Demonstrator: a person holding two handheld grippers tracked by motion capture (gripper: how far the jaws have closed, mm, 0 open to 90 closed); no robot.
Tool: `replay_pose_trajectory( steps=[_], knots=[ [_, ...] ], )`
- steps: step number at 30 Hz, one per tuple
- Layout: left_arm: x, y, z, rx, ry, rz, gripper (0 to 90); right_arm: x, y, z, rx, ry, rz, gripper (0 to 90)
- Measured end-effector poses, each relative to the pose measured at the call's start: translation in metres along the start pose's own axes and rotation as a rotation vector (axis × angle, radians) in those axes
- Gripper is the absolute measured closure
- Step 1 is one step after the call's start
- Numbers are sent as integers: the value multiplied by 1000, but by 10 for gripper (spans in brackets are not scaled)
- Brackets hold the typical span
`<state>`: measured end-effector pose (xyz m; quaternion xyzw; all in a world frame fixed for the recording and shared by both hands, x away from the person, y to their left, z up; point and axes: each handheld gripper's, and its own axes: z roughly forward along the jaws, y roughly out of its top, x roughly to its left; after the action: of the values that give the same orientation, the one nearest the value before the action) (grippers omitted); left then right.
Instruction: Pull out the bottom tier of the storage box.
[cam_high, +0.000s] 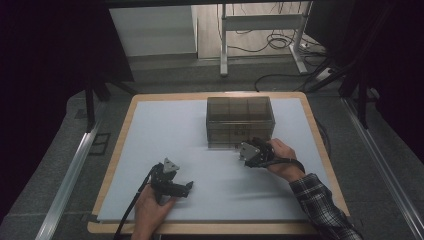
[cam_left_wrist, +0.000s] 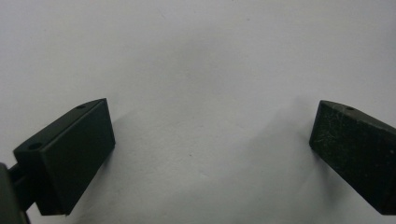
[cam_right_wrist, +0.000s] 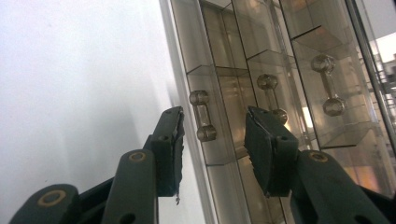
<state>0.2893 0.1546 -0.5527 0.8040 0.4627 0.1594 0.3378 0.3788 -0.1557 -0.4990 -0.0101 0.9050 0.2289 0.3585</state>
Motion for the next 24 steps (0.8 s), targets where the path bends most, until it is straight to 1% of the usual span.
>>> replay_pose_trajectory(
  steps=[6,7,11,12,13,16,19,20,21,24],
  knots=[
    [1,0,0,5,0,9,0,-12,-3,-2,-23,69,72,569],
    [1,0,0,5,0,8,0,-14,-4,-3,-27,84,93,569],
    [1,0,0,5,0,9,0,-26,-8,-4,-44,143,134,569],
    [0,0,0,5,0,6,0,-29,-10,-4,-45,157,137,569],
    [0,0,0,5,0,6,0,-32,-11,-4,-48,173,152,569],
    [0,0,0,5,-1,6,0,-40,-15,-4,-52,211,176,574],
    [0,0,0,5,0,6,0,-48,-20,-3,-58,238,197,584],
    [0,0,0,5,0,6,0,-52,-22,-2,-65,257,204,588],
    [0,0,0,5,-1,6,0,-53,-23,-2,-61,264,216,589],
    [0,0,0,5,-1,6,0,-62,-29,-1,-73,301,223,606]
  ],
)
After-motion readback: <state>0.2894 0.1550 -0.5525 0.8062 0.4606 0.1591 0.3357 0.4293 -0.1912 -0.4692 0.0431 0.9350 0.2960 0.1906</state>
